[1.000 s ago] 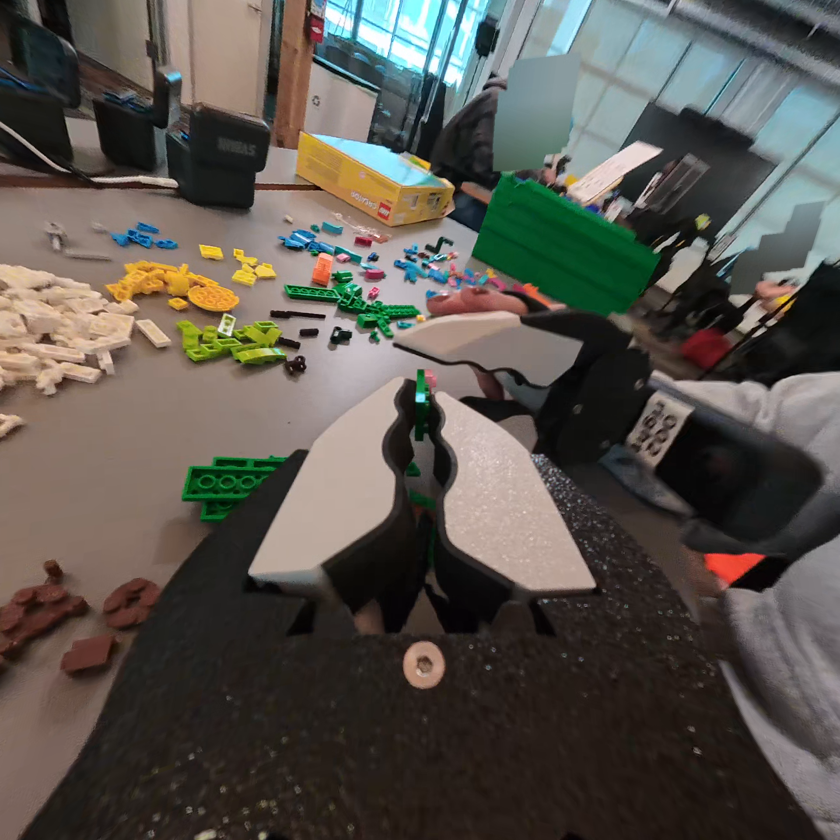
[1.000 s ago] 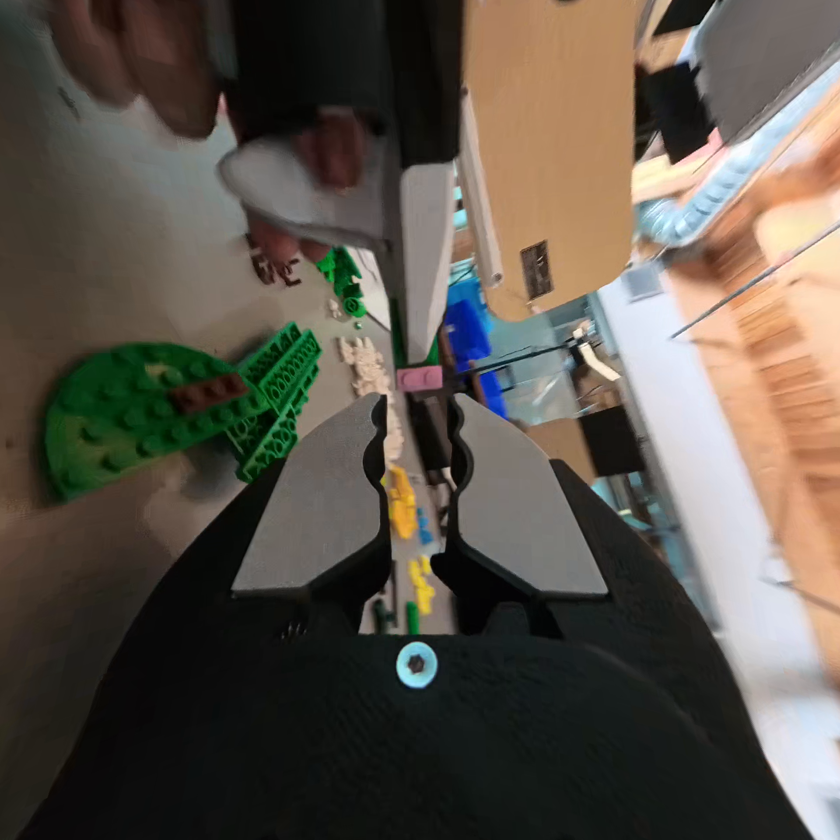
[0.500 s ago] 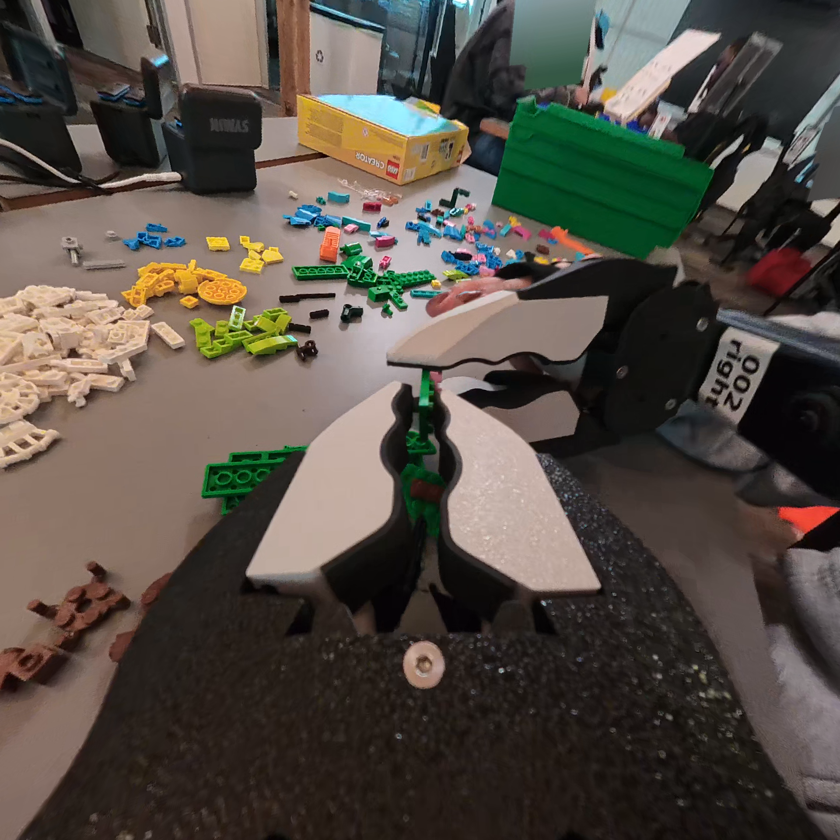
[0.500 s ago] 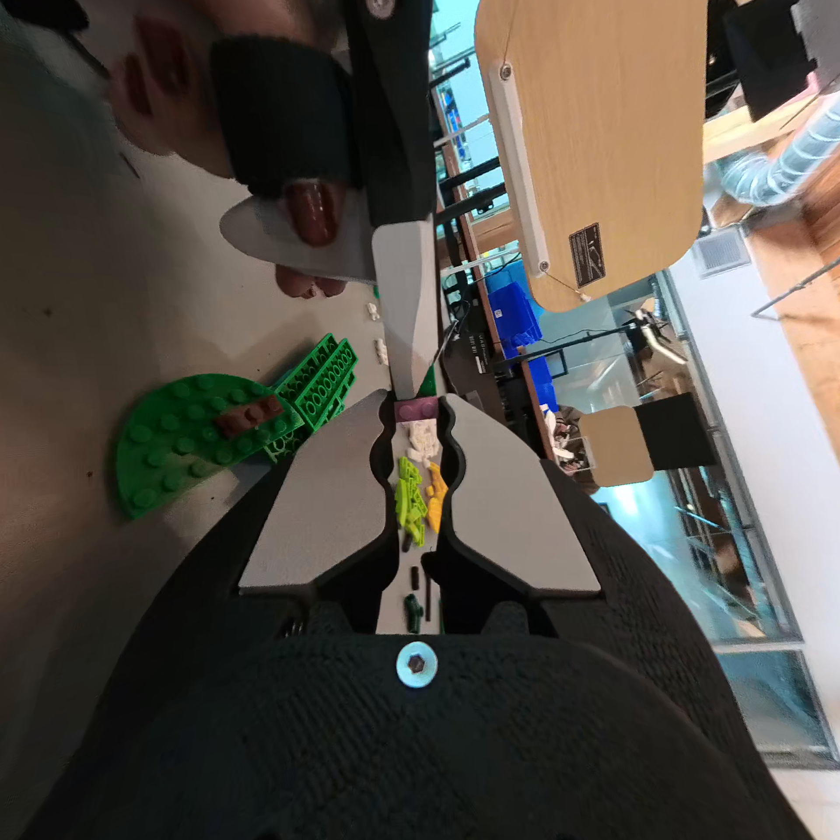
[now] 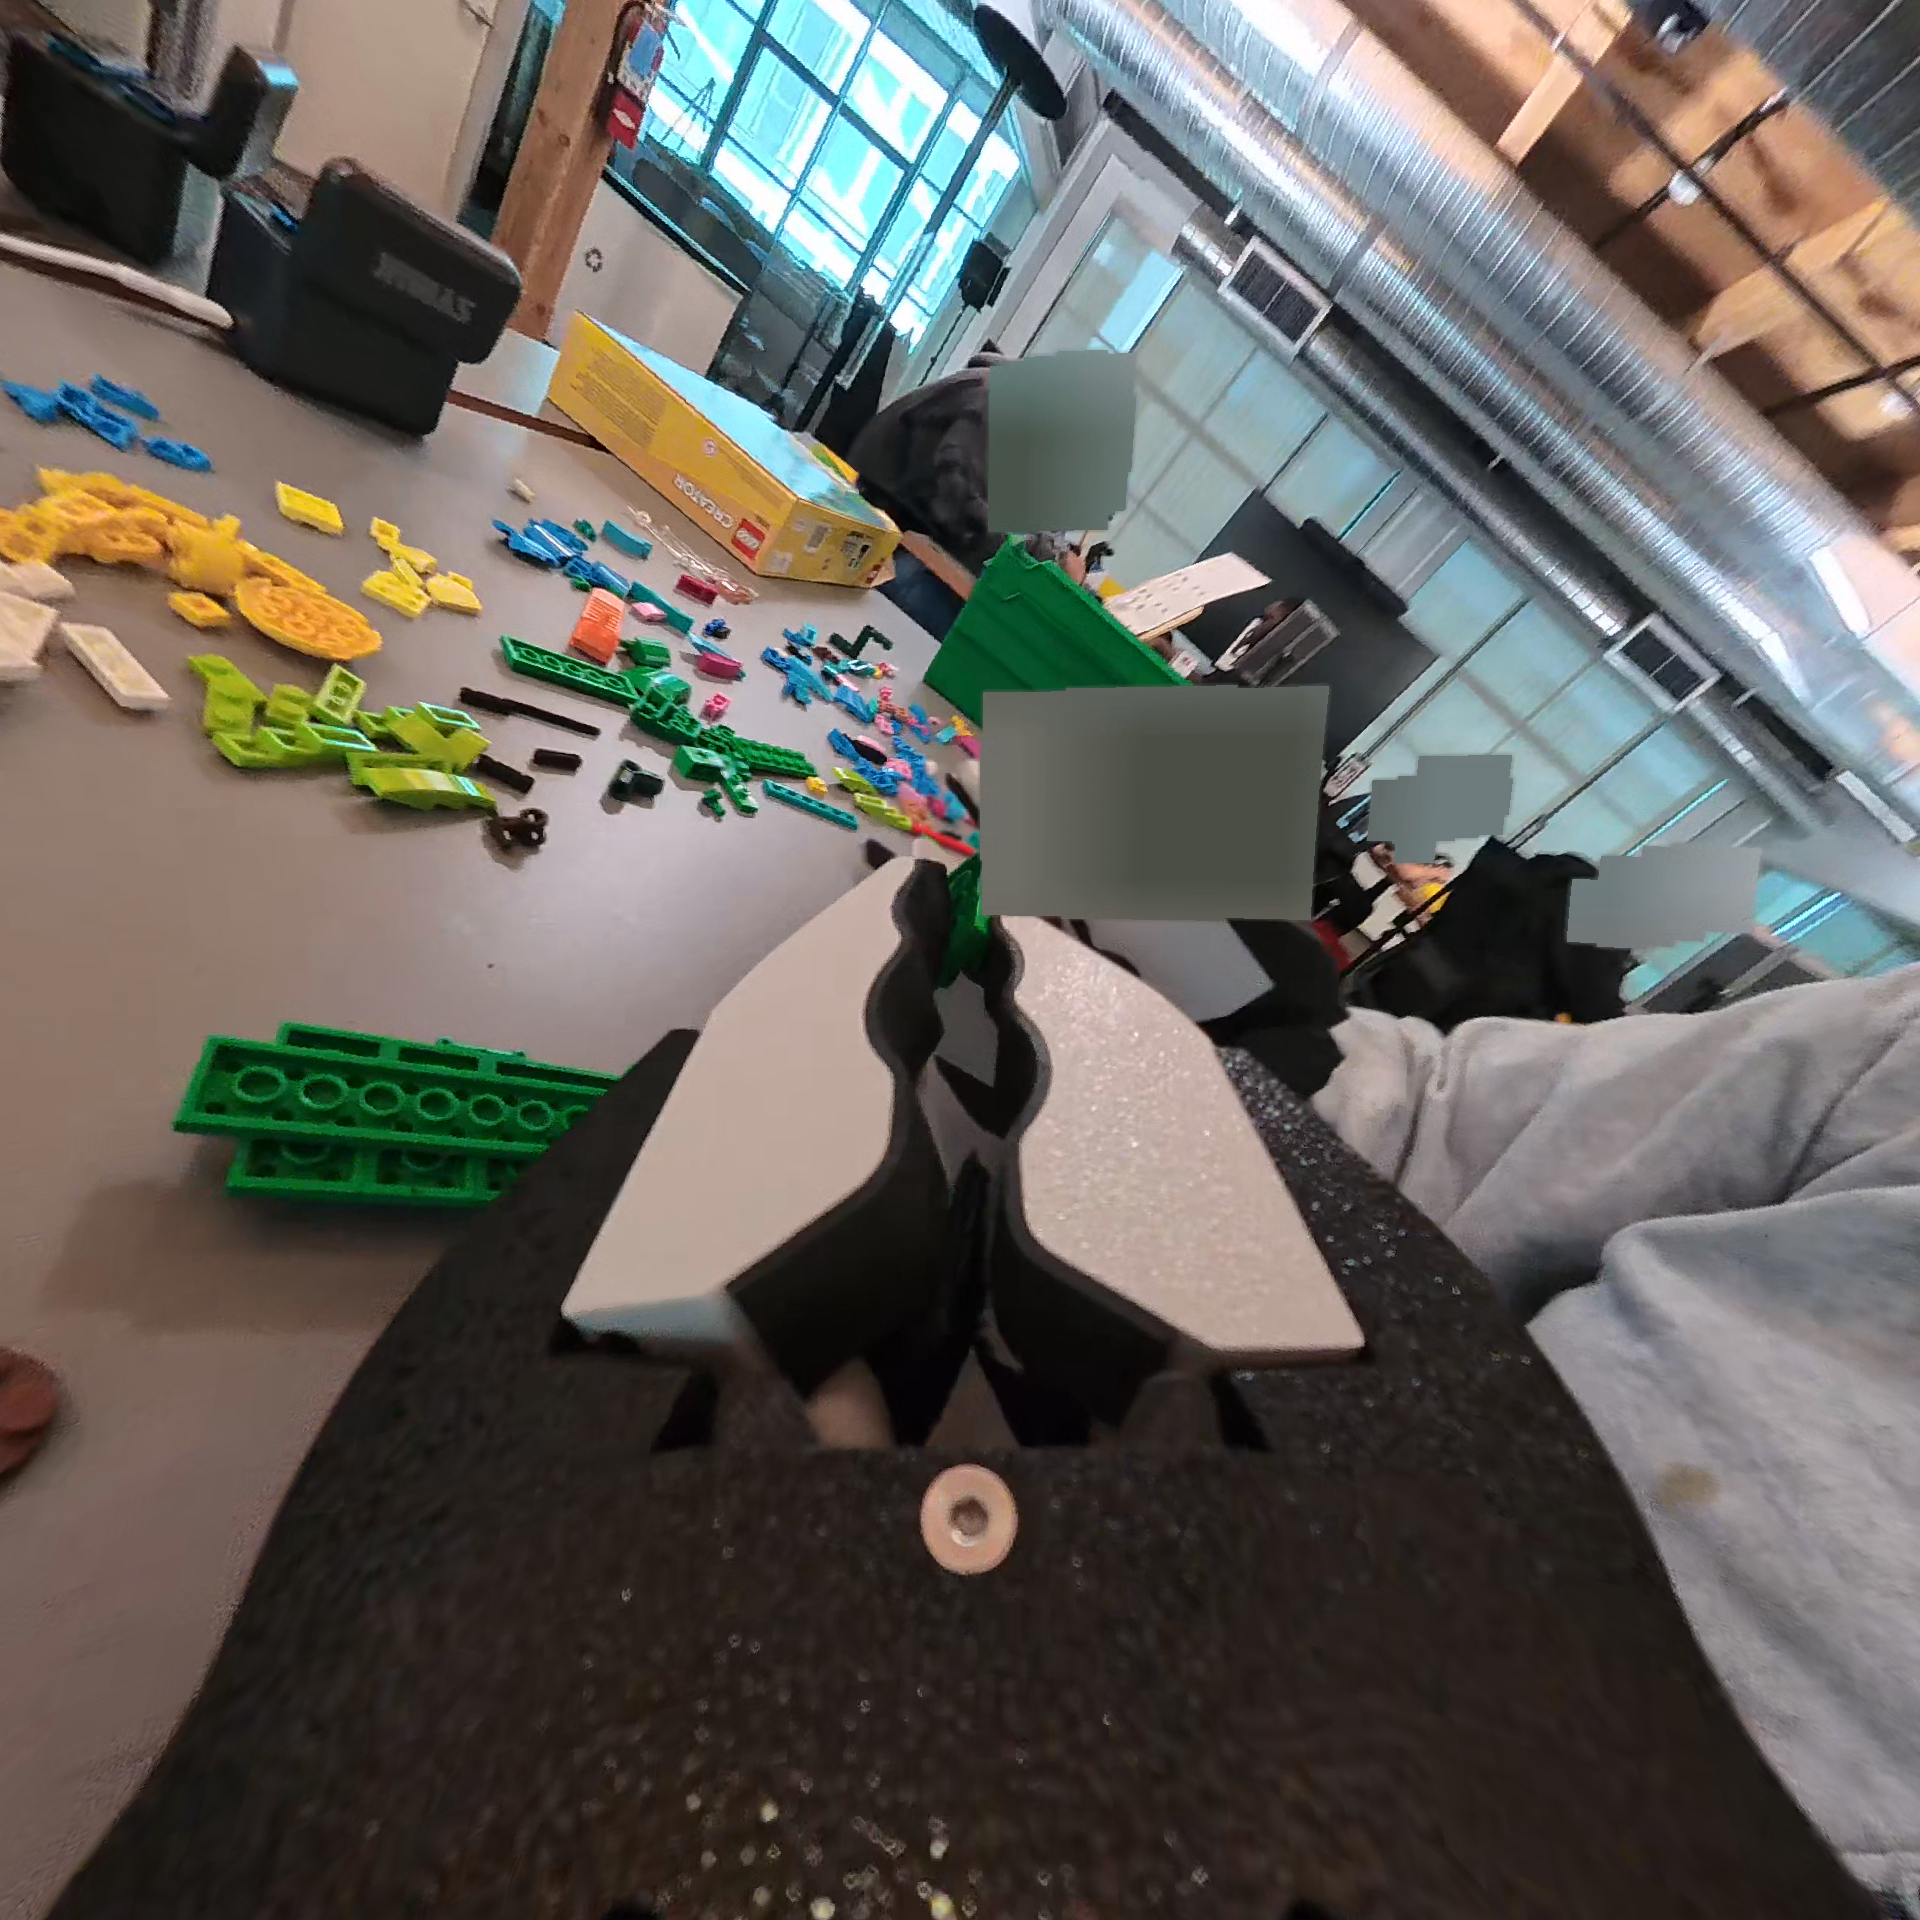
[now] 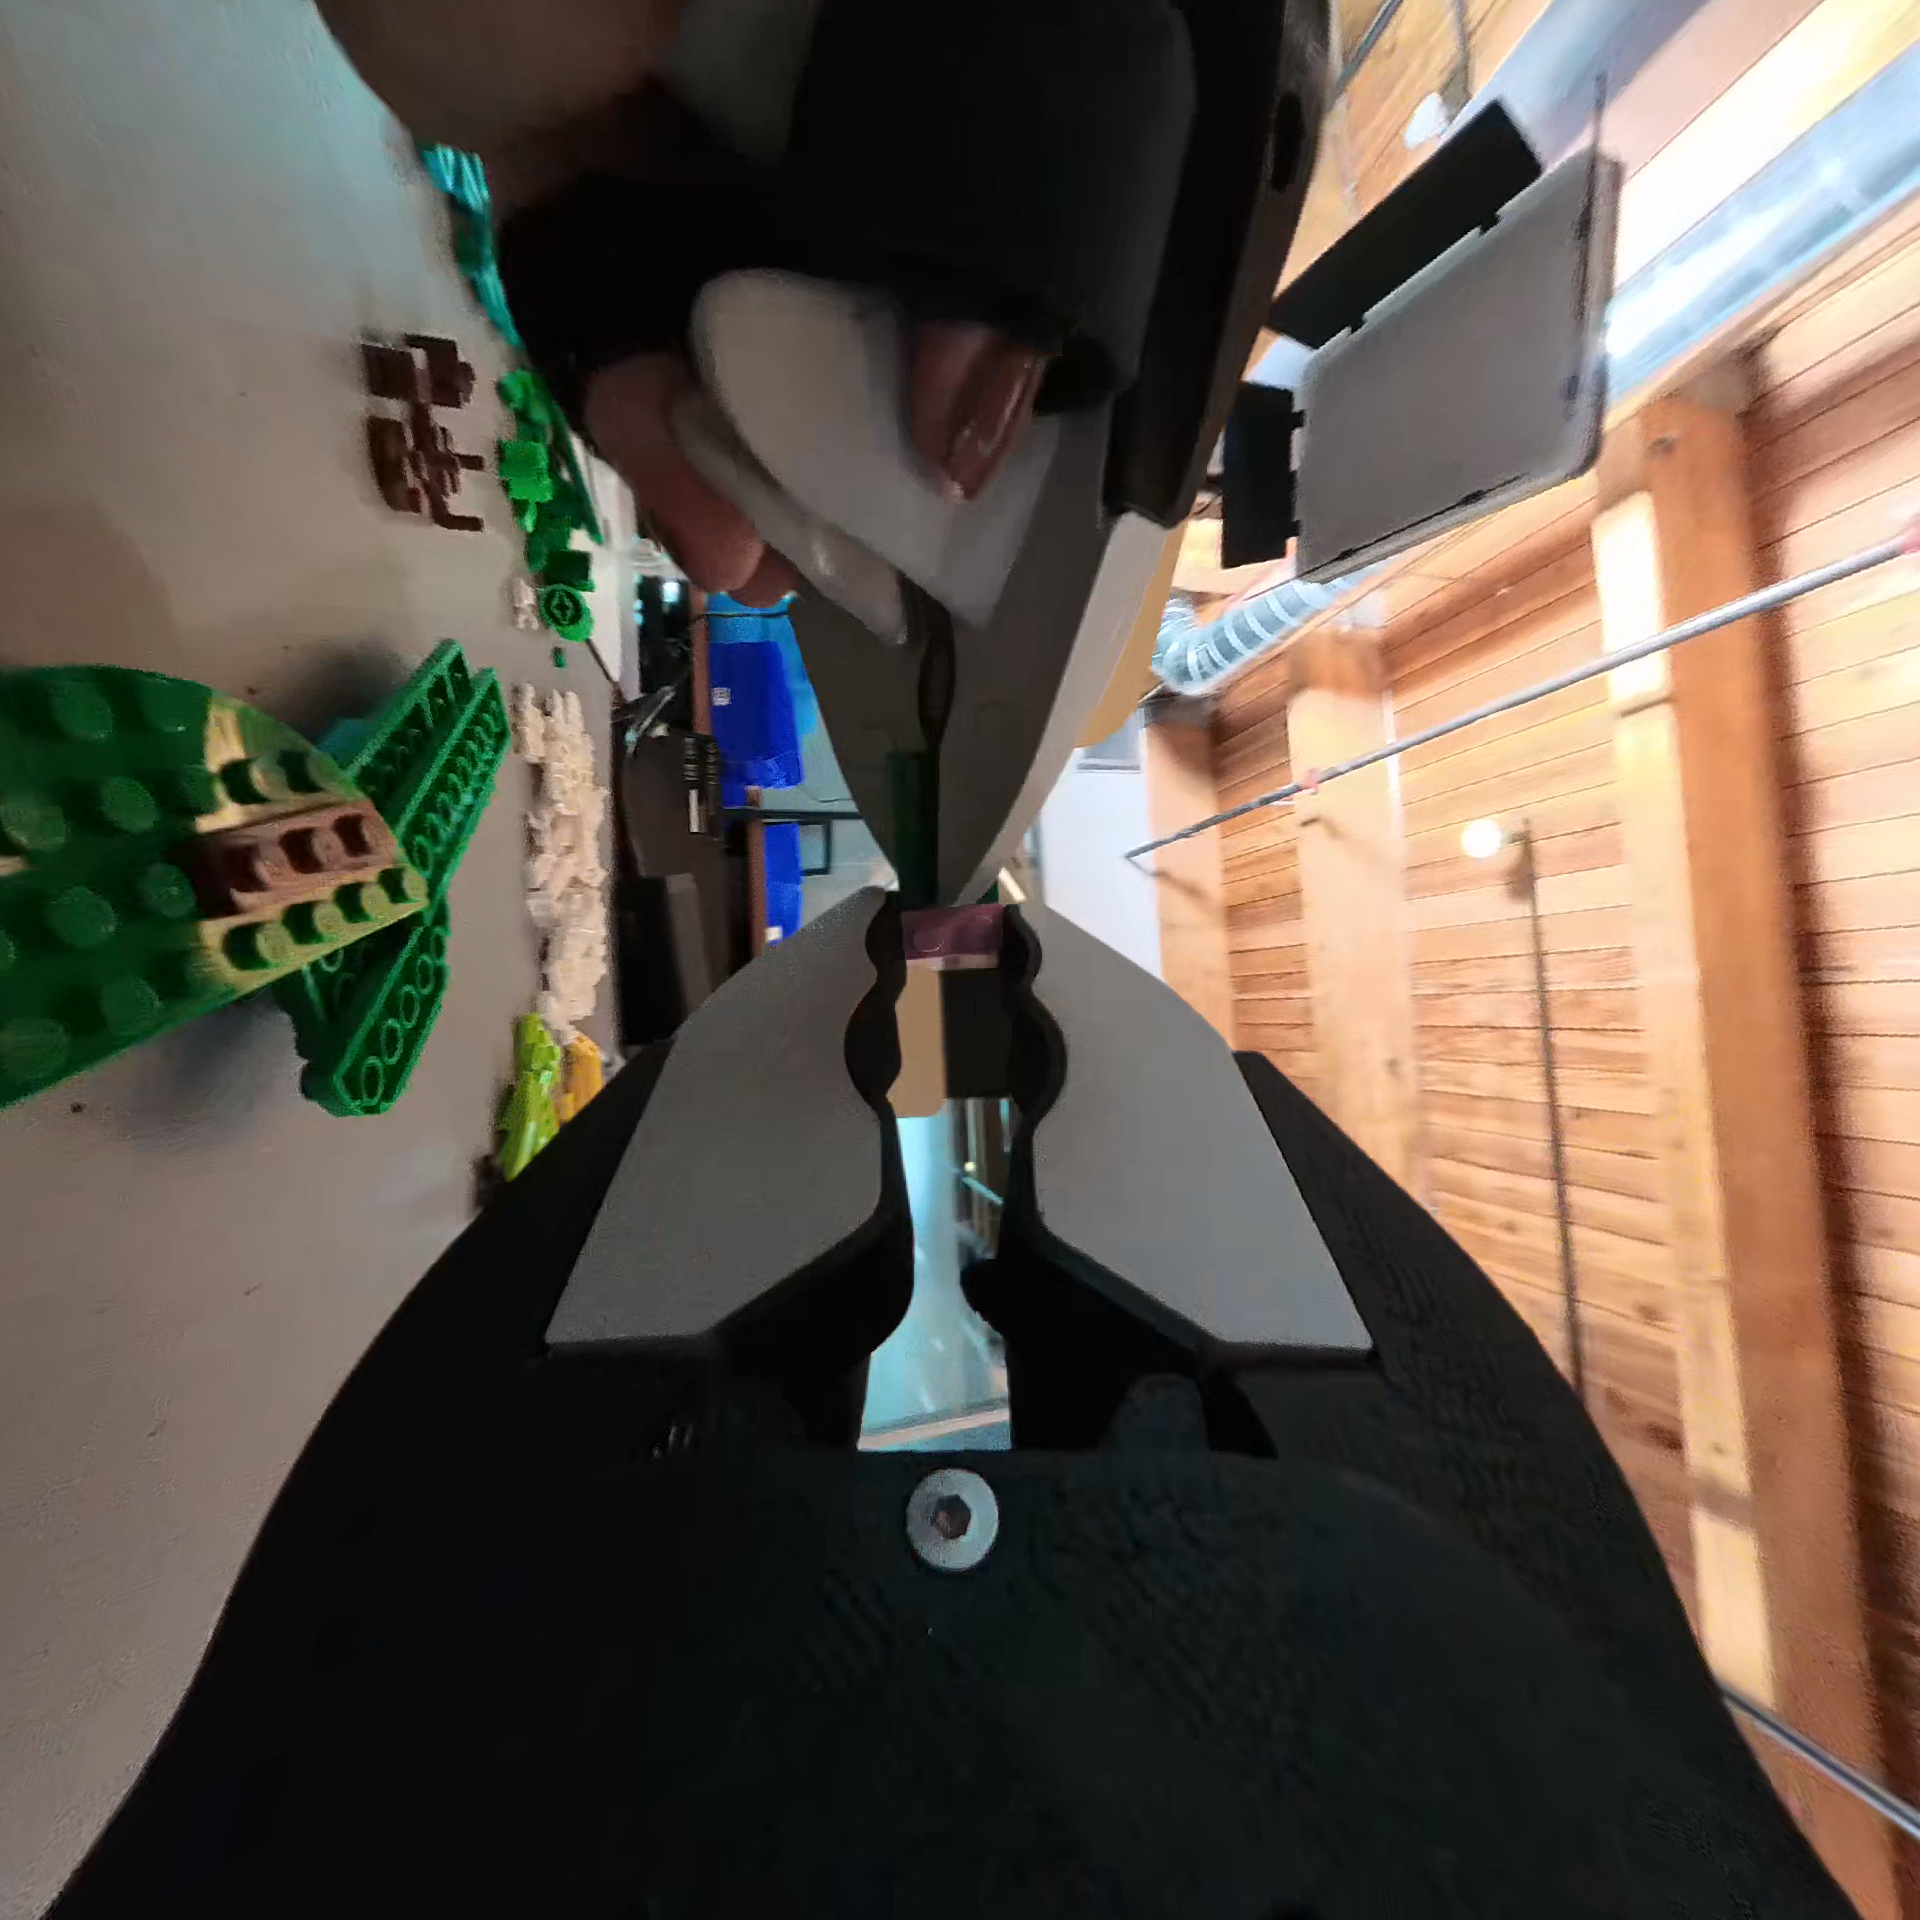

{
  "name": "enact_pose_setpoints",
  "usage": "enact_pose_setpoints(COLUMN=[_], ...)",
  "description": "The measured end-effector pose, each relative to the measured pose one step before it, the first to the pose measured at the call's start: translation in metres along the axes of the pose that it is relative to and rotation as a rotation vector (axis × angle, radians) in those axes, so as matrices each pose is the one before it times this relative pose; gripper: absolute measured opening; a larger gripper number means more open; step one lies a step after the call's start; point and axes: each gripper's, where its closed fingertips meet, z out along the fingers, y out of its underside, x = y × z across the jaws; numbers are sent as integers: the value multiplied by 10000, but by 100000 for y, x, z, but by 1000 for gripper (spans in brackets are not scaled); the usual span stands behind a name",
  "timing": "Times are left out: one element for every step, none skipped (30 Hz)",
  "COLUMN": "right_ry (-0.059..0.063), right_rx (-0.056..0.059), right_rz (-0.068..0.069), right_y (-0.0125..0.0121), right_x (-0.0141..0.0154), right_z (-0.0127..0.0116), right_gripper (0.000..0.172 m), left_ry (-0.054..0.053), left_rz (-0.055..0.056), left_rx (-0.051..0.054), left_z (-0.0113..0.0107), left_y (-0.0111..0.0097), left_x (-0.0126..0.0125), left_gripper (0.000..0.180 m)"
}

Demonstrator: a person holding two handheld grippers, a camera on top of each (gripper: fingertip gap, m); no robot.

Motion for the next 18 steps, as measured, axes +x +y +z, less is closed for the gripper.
enact_pose_setpoints(right_ry=[235, 454, 310, 168, -19, -118, -229, -372, -306, -405, -667, -417, -334, -619, -738, -698, -994, -1197], right_rx=[90, 242, 89, 140, 33, -145, -250, -116, -134, -185, -114, -247, -173, 5, 88, 141, 226, 244], right_rz=[-164, -266, -429, -25, 298, 364, 577, 831, 834, 775, 715, 588, 486, 533, 603, 596, 431, 231], right_y=[-73, -284, -80, -68, 121, 374, 556, 407, 436, 499, 355, 448, 222, -220, -534, -783, -1045, -1199], right_x=[167, 485, 295, 267, 134, 13, -135, -287, -201, -356, -725, -437, -282, -595, -692, -591, -943, -1187], right_z=[-24, -201, -214, -203, -101, 66, 200, 198, 188, 202, 201, 244, 313, 348, 409, 554, 696, 840], right_gripper=[16, 15, 16, 16, 16, 16, 16, 16, 16, 16, 16, 16, 16, 17, 17, 17, 17, 17], left_ry=[100, -85, 110, -149, -206, -116, -133, -318, -451, -442, -410, -359, -359, -392, -555, -476, -452, -476], left_rz=[-226, -347, -692, -221, 294, 483, 627, 882, 1059, 965, 675, 409, 252, 193, 85, -63, -212, -261], left_rx=[89, 536, 344, 503, 240, 127, -94, -150, -50, 157, 289, 284, 228, 175, 113, 16, -16, 50], left_z=[-26, -353, -600, -859, -670, -260, 2, 57, -6, -120, -243, -385, -528, -668, -855, -1029, -1218, -1391], left_y=[-127, -802, -904, -1172, -889, -702, -223, 9, -71, -353, -585, -715, -862, -971, -965, -850, -700, -566], left_x=[67, -347, -437, -770, -458, 59, 241, 46, -131, -217, -328, -510, -781, -1102, -1507, -1512, -1540, -1571], left_gripper=[6, 4, 4, 4, 4, 4, 5, 5, 5, 5, 5, 5, 6, 6, 6, 6, 6, 6])
